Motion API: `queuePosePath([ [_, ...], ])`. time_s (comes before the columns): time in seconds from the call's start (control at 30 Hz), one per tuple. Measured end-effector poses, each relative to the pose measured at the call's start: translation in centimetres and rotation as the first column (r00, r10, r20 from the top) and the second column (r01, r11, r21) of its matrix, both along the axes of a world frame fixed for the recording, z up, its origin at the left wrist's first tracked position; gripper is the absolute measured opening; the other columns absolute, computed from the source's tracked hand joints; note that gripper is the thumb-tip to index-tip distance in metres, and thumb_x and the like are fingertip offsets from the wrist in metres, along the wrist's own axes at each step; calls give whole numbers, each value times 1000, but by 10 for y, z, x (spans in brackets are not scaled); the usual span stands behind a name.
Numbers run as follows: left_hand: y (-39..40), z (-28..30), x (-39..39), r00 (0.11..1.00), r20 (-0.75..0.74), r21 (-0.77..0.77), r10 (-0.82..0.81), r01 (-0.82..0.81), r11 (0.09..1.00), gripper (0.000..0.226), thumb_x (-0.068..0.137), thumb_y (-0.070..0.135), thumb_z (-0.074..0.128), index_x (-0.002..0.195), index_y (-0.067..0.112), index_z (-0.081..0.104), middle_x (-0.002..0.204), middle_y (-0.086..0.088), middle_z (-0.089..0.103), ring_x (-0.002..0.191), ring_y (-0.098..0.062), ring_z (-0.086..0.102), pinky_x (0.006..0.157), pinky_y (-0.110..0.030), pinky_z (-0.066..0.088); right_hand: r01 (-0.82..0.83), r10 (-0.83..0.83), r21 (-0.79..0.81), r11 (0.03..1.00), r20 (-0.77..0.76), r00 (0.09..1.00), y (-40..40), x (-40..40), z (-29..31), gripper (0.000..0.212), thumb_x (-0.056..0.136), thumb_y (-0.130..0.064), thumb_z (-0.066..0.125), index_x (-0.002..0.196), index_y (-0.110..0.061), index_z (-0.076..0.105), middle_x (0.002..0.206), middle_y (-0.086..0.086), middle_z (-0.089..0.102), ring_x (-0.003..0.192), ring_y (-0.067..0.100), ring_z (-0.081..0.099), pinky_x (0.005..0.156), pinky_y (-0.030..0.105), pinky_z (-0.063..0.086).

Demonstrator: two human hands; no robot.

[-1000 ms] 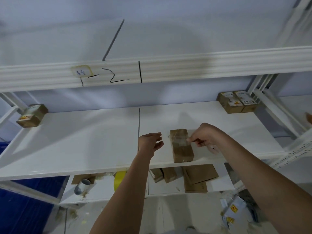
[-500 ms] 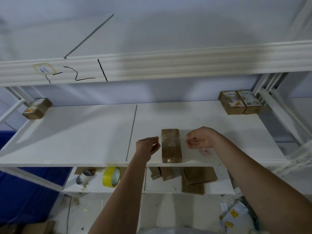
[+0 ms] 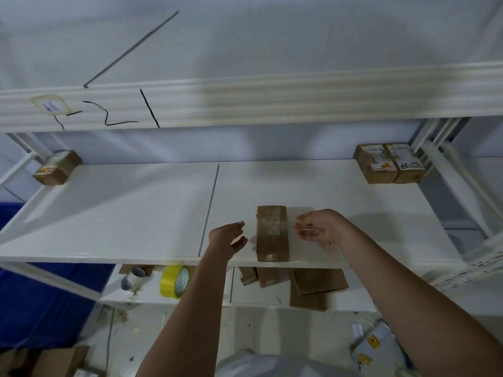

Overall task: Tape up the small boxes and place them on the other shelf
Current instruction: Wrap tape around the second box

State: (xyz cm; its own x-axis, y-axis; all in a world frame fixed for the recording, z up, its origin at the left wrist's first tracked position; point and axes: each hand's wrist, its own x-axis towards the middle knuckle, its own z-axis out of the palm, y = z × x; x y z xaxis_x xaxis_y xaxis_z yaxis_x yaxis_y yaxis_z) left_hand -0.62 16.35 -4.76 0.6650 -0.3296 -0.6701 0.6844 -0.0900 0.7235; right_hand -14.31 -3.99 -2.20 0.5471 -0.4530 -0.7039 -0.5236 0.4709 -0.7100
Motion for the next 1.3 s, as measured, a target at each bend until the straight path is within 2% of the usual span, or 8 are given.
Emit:
queuePosePath([
  [0.1,-4,5,8,997,-67,-31,47,-49,998,14,87,-12,66,100,-10,68,110,-23,70,95,-28,69,73,-36,60,53,-52,37,998,-20,998,0,-1,-1,10,89,2,71,94,1,63,102,21,63,99,33,63,91,47,57],
  [0.2,-9,5,10,998,-48,27,47,-46,999,22,83,-6,75,103,-11,68,102,-23,71,90,-32,70,76,-39,62,83,-82,33,996,-25,996,3,1,-7,8,88,4,71,93,5,65,95,20,65,84,28,66,72,40,61],
  [0.27,-11,2,13,997,-58,41,45,-43,998,24,81,-5,77,103,-11,68,99,-23,70,88,-31,70,76,-40,62,94,-94,-22,995,-30,995,5,2,-12,8,88,6,70,95,6,65,93,20,67,80,27,67,67,36,59],
  [0.5,-14,-9,16,998,-46,97,45,-40,995,15,83,-3,77,96,-6,69,93,-19,72,83,-28,72,76,-41,63,113,-122,-157,981,-48,991,10,4,-25,8,88,7,69,95,9,66,93,23,67,80,27,68,69,34,60],
  [0.67,-17,-17,17,998,-15,140,63,-60,988,7,82,-3,78,87,-6,74,87,-20,73,69,-27,71,75,-37,63,77,-124,-314,946,-133,983,10,14,-37,11,89,6,68,98,12,68,95,25,70,82,27,70,85,42,61],
  [0.83,-17,-22,15,997,1,158,72,-71,985,3,82,-3,77,84,-4,76,86,-20,74,68,-26,71,76,-35,63,72,-158,-388,919,-194,968,10,22,-47,14,88,5,67,100,13,70,98,26,72,84,29,73,87,48,60],
  [1.07,-17,-27,13,998,-13,164,61,-58,985,7,80,-7,77,87,-6,75,89,-23,73,70,-28,71,76,-36,63,84,-178,-363,928,-235,955,8,29,-61,15,86,5,68,99,10,71,94,25,72,80,29,73,84,49,61],
  [1.3,-26,-38,9,999,-30,253,14,-6,967,18,79,5,82,93,-3,73,91,-20,71,83,-32,72,78,-42,63,135,-210,-269,954,-273,939,10,37,-70,13,81,10,70,93,9,65,96,27,68,88,39,69,77,51,62],
])
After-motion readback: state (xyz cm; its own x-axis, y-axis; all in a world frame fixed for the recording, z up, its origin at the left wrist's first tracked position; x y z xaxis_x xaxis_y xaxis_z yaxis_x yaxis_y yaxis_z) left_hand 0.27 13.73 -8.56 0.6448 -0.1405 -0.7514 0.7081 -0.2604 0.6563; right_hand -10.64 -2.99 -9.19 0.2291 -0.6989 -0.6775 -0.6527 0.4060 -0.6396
